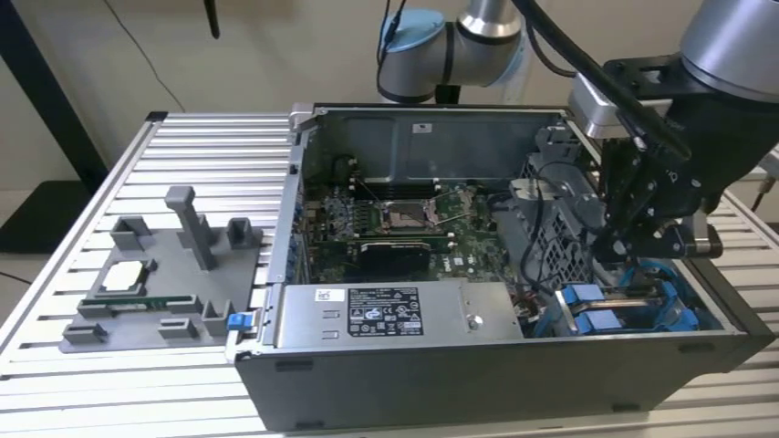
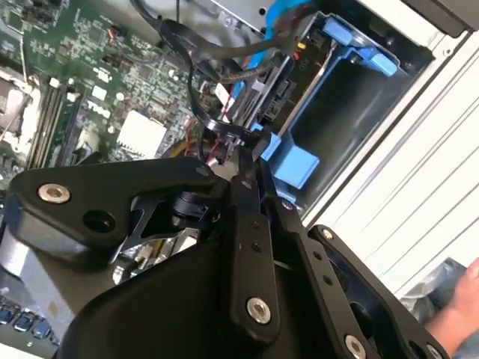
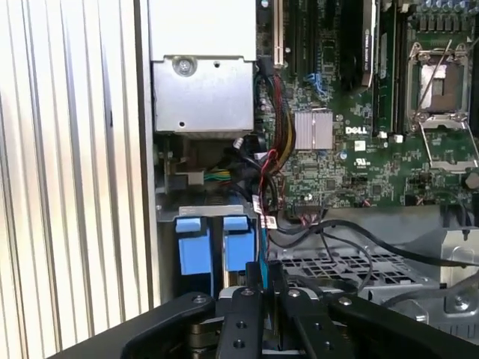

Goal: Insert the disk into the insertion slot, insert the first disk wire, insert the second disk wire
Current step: 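Insert the second disk wire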

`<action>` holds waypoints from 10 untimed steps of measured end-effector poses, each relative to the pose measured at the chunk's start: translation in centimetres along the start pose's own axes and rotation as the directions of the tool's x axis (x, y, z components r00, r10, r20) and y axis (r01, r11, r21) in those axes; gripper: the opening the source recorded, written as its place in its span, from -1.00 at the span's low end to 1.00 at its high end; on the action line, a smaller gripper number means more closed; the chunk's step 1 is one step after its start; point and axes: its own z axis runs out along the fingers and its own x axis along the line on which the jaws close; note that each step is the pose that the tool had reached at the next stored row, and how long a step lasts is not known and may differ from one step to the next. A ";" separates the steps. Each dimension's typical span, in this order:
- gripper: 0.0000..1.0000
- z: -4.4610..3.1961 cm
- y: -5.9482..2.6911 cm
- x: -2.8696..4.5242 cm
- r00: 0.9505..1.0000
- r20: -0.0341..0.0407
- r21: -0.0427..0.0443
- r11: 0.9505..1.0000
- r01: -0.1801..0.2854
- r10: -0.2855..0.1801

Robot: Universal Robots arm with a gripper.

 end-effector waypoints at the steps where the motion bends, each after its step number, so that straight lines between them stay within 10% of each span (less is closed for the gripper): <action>1: -1.00 0.10 -0.02 0.01 1.000 -0.001 -0.001 1.000 0.000 0.000; 10: -1.00 0.24 -0.84 -0.02 0.999 -0.042 -0.069 0.998 -0.006 0.003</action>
